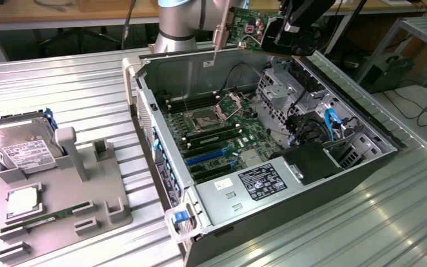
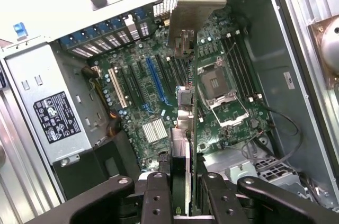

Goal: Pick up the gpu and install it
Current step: 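Insert the gpu into the slot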

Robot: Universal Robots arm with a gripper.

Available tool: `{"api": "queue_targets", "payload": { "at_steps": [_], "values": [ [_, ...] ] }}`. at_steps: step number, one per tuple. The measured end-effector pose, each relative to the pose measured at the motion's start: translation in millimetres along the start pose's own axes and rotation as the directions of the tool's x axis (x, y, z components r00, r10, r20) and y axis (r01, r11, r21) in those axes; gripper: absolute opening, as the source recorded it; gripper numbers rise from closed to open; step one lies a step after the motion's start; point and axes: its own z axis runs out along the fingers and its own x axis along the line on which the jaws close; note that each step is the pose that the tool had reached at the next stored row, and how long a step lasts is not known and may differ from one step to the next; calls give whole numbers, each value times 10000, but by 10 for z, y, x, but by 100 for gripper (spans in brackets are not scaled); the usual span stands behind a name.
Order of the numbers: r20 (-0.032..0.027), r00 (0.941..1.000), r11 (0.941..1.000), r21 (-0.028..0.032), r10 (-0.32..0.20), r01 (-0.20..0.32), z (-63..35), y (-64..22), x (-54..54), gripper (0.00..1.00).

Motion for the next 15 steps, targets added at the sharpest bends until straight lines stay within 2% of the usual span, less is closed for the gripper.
{"api": "queue_targets", "payload": {
  "at_steps": [8,15],
  "values": [
    [-18,9976,9976,-20,-692,692,1,-1,3,27],
    [-36,9894,9894,-43,-1454,1454,1,-3,6,27]
  ]
}}
